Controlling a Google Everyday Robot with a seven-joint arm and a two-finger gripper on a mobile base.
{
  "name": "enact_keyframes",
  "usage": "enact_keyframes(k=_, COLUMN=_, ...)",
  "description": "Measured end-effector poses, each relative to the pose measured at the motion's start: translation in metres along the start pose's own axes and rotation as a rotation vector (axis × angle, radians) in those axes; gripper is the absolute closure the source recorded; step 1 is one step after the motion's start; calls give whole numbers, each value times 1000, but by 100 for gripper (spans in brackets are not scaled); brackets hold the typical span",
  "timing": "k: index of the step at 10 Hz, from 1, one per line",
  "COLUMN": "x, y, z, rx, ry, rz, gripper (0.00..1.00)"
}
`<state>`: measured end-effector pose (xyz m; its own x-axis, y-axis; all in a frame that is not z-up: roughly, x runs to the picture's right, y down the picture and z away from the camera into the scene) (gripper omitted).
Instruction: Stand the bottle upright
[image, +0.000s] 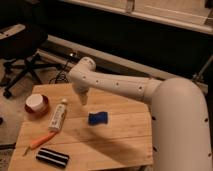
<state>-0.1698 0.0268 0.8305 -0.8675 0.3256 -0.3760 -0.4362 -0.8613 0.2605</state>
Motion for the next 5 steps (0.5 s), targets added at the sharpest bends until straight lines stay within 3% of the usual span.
enact_keyframes(k=3, x=14, y=9, z=10, rx=-21, ry=-35, rz=41, gripper=21)
enact_keyframes(k=5, x=8, y=13, z=14, rx=-13, ry=-64, rz=101, gripper=21)
